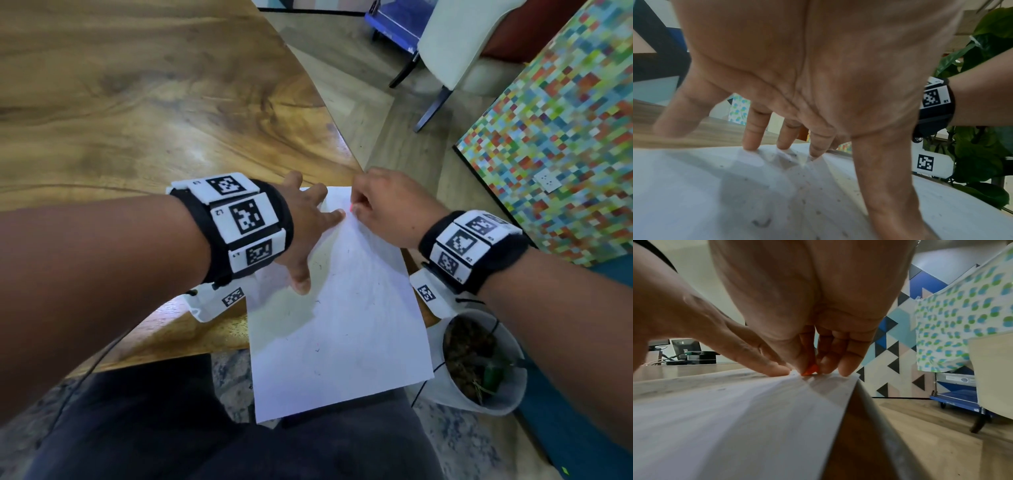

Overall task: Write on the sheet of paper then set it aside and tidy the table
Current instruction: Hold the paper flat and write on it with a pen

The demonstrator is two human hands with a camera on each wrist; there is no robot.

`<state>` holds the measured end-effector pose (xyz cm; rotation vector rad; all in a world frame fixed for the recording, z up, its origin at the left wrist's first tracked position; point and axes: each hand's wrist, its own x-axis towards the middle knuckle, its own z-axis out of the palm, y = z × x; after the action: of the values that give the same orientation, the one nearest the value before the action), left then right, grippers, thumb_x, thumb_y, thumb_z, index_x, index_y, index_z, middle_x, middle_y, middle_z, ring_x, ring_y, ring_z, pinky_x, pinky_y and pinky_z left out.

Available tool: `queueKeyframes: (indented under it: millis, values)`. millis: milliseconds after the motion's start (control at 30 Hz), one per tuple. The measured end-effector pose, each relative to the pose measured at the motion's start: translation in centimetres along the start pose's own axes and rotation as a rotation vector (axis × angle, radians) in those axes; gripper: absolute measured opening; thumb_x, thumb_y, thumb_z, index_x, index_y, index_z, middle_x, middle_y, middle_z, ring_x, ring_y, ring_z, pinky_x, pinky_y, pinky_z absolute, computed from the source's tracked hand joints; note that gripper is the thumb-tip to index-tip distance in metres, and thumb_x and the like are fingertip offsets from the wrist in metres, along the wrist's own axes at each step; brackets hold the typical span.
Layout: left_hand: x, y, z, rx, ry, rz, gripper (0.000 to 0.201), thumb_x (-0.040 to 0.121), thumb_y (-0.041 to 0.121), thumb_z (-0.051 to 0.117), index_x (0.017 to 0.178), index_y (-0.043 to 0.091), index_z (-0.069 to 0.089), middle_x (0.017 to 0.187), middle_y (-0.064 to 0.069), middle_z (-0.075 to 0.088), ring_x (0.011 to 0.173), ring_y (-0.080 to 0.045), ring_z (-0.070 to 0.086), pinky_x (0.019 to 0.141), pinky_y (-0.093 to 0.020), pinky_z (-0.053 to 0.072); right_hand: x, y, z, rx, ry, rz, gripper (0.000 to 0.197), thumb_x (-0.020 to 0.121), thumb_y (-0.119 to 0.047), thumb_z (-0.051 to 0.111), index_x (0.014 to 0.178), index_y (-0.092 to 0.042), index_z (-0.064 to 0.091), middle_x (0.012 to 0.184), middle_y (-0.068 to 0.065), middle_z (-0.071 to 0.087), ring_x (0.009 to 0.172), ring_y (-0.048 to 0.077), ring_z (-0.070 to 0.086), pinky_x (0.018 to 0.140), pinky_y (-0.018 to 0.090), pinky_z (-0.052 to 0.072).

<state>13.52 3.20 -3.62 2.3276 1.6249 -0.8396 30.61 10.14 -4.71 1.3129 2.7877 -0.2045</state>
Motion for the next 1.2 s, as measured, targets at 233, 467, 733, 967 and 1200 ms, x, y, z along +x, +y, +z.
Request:
queueKeyframes:
  millis: [233, 467, 733, 967, 1200]
  values:
    - [0.2, 0.2, 0.0, -0.037, -0.005, 0.042, 0.131, 0.062, 0.065, 0.085, 0.161, 0.03, 0.006, 0.153, -0.009, 0.02, 0.145, -0.035, 0.025, 0.103, -0.051, 0.046, -4.6, -2.4, 0.5, -0.011, -0.091, -0.255, 0.011, 0.091, -0.022, 0.053, 0.08, -0.021, 0.053, 0.084, -0.008, 0.043, 0.072, 0.017, 0.049, 0.064, 0.036, 0.045]
    - [-0.3, 0.5, -0.8, 0.004, -0.037, 0.079, 0.128, 0.073, 0.064, 0.079, 0.163, 0.025, -0.005, 0.17, 0.001, -0.013, 0.152, -0.04, 0.01, 0.111, -0.046, 0.035, -2.4, -1.9, -0.2, -0.042, -0.077, -0.114, 0.008, 0.09, -0.024, 0.05, 0.082, -0.022, 0.05, 0.087, -0.002, 0.051, 0.078, 0.022, 0.052, 0.07, 0.037, 0.046]
    - [-0.3, 0.6, 0.4, -0.145, -0.016, 0.056, 0.129, 0.069, 0.093, 0.053, 0.162, 0.03, -0.009, 0.17, 0.009, -0.014, 0.154, -0.044, -0.004, 0.116, -0.056, 0.028, -4.3, -2.6, -0.1, -0.051, -0.152, -0.184, 0.01, 0.091, -0.026, 0.049, 0.082, -0.021, 0.052, 0.085, -0.005, 0.047, 0.078, 0.023, 0.055, 0.068, 0.041, 0.048]
    - [-0.1, 1.1, 1.4, -0.174, 0.029, 0.05, 0.135, 0.064, 0.091, 0.06, 0.162, 0.027, -0.006, 0.17, 0.009, -0.013, 0.153, -0.045, -0.009, 0.109, -0.062, 0.039, -4.9, -3.1, -0.3, -0.06, -0.191, -0.227, 0.012, 0.091, -0.025, 0.049, 0.081, -0.023, 0.045, 0.086, -0.006, 0.045, 0.074, 0.019, 0.048, 0.067, 0.04, 0.047]
    - [-0.2, 1.1, 1.4, -0.167, 0.032, 0.037, 0.135, 0.064, 0.092, 0.06, 0.162, 0.026, -0.007, 0.169, 0.008, -0.016, 0.154, -0.043, -0.007, 0.114, -0.062, 0.034, -2.3, -1.2, -0.6, -0.122, -0.1, -0.104, 0.011, 0.092, -0.025, 0.05, 0.088, -0.018, 0.057, 0.086, -0.004, 0.046, 0.082, 0.024, 0.055, 0.069, 0.037, 0.045]
